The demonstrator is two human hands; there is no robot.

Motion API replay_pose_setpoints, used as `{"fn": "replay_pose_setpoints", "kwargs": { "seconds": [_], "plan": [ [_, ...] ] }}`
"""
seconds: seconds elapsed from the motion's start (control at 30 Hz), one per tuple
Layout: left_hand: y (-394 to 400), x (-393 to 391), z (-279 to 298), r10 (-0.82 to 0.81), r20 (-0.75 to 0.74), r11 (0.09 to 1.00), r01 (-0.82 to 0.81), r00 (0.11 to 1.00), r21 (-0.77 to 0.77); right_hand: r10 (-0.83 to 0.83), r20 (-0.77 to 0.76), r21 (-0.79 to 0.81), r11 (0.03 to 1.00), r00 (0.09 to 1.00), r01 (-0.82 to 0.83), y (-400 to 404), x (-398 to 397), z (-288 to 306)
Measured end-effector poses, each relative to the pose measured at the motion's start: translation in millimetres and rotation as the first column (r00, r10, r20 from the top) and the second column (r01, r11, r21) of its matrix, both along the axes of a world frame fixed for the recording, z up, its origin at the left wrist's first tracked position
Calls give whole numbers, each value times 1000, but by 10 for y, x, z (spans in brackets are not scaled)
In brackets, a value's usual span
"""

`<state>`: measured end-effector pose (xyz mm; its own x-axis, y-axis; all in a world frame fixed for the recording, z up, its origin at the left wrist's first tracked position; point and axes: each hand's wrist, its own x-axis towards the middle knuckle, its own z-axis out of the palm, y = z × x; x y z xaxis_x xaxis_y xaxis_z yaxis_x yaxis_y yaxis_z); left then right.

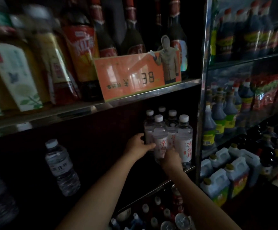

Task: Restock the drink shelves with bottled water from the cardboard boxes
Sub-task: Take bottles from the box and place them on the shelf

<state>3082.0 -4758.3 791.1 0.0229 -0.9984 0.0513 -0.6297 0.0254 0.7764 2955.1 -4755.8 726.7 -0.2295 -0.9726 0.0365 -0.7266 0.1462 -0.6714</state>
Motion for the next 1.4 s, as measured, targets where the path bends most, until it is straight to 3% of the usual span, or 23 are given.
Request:
{"fn": "replay_pose_setpoints", "kwargs": {
  "seconds": [0.13,0.3,0.53,0.63,0.77,1.07,1.3,1.4],
  "plan": [
    [333,400,38,58,-48,995,-54,997,84,120,157,6,992,980,-123,290,113,230],
    [968,930,261,143,-38,990,-142,989,25,439,53,8,898,897,-440,704,525,588],
    [2059,1778,323,265,115,963,-269,957,22,674,-5,25,739,739,-673,1302,1318,790],
    [2629,2052,347,336,208,937,-348,919,23,769,-40,44,639,638,-768,1575,1668,795],
    [3352,2433,355,370,244,902,-410,896,137,868,-97,67,494,487,-867,2061,2185,838],
    [5256,3015,345,615,300,707,-679,729,199,988,-118,151,113,96,-982,3534,3286,955],
    [7002,3209,172,817,256,512,-854,517,91,976,-62,178,-196,-210,-964,5036,3936,888],
    [7732,3143,97,867,261,407,-906,424,118,948,-56,154,-302,-314,-941,5759,4126,798]
  ]
}}
